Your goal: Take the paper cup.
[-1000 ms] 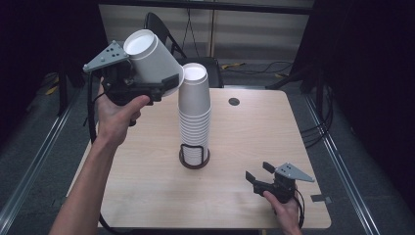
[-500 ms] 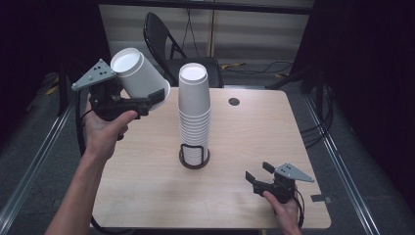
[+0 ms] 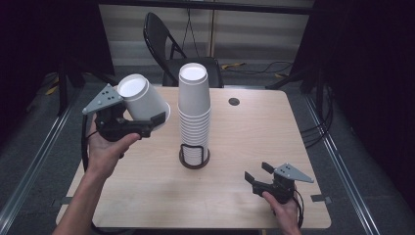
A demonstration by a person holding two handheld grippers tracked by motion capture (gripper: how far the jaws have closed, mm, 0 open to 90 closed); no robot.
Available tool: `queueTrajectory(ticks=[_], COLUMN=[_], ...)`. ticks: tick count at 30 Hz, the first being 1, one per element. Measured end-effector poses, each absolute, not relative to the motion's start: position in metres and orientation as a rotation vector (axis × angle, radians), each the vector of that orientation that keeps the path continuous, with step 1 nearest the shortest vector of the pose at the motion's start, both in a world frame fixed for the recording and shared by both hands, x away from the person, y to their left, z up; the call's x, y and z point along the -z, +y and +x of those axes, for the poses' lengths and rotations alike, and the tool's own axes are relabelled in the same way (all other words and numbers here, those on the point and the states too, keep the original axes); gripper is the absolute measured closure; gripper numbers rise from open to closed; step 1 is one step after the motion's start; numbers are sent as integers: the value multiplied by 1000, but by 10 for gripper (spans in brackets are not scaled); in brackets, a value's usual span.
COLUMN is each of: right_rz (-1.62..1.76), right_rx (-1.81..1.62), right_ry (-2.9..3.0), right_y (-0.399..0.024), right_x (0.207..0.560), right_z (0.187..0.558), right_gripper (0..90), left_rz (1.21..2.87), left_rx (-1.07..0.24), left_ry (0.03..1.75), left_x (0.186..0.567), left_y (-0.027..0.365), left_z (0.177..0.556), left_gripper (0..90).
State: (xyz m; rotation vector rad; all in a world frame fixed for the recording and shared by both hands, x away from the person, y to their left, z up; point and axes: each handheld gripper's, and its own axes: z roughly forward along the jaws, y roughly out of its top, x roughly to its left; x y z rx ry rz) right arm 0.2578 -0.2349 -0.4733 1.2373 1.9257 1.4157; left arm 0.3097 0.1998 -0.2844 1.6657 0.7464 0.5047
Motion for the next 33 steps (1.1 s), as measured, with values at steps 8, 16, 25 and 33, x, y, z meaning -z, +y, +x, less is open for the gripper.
queueTrajectory(ticks=[8, 16, 25, 33], right_rz=[1223, 1176, 1127, 1096], right_rx=[-1445, -1478, -1511, -1576], right_ry=[1900, 1939, 1974, 1984], right_y=[-231, -217, -203, -190], right_x=[474, 475, 473, 471], right_z=[258, 254, 250, 245], right_gripper=[229, 264, 285, 297], left_rz=[1702, 1741, 1754, 1758], left_rx=[-493, -470, -436, -381], left_ry=[763, 761, 777, 803], left_x=[308, 330, 350, 361], left_y=[200, 193, 187, 177], left_z=[301, 290, 284, 276], left_gripper=[133, 133, 133, 133])
